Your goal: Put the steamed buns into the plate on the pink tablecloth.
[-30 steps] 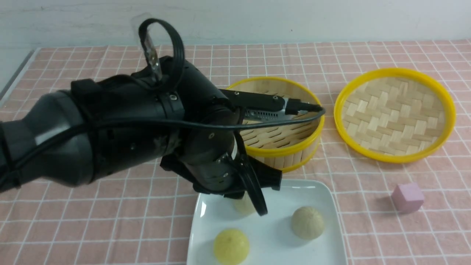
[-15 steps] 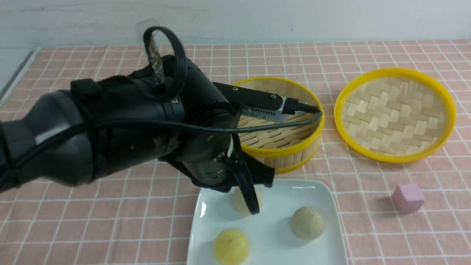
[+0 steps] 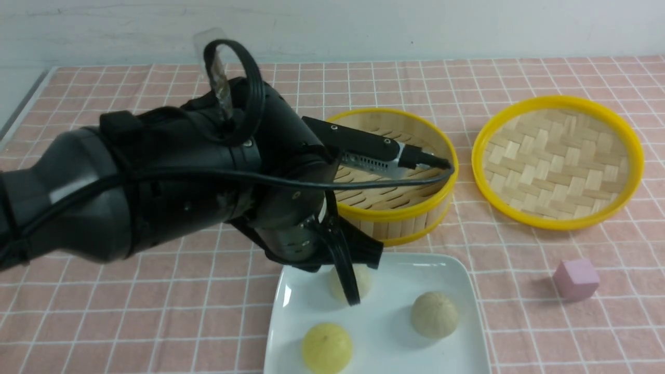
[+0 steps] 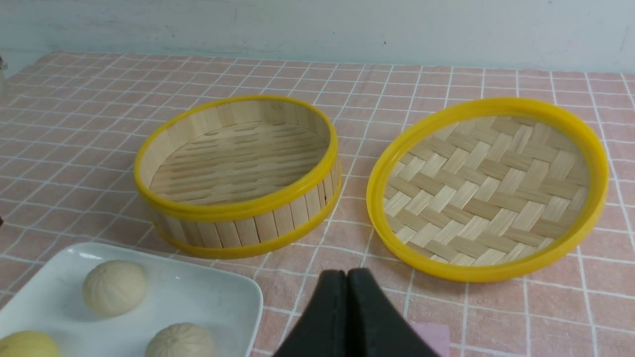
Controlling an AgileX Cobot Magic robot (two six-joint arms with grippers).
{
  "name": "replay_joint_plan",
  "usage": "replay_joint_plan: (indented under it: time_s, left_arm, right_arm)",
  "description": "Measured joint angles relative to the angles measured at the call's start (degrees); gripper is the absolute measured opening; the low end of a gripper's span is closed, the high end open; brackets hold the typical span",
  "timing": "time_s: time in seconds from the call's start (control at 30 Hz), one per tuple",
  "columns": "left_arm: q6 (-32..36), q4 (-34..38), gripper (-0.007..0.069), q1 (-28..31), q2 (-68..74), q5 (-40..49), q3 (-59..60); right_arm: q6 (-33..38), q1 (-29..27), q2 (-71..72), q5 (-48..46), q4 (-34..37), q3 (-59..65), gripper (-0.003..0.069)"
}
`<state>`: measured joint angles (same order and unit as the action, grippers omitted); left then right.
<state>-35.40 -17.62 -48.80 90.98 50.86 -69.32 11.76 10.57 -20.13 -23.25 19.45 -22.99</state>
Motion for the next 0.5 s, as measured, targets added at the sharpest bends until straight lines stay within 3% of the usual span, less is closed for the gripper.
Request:
replay_joint_plan:
  time_s: [0.5]
  left_arm:
    - [0.00,0.42,0.0015,0.00,0.00,-0.27,0.00]
  right_arm:
    - [0.00,-4.66,20.32,3.56,-5.48,24.14,0.0006]
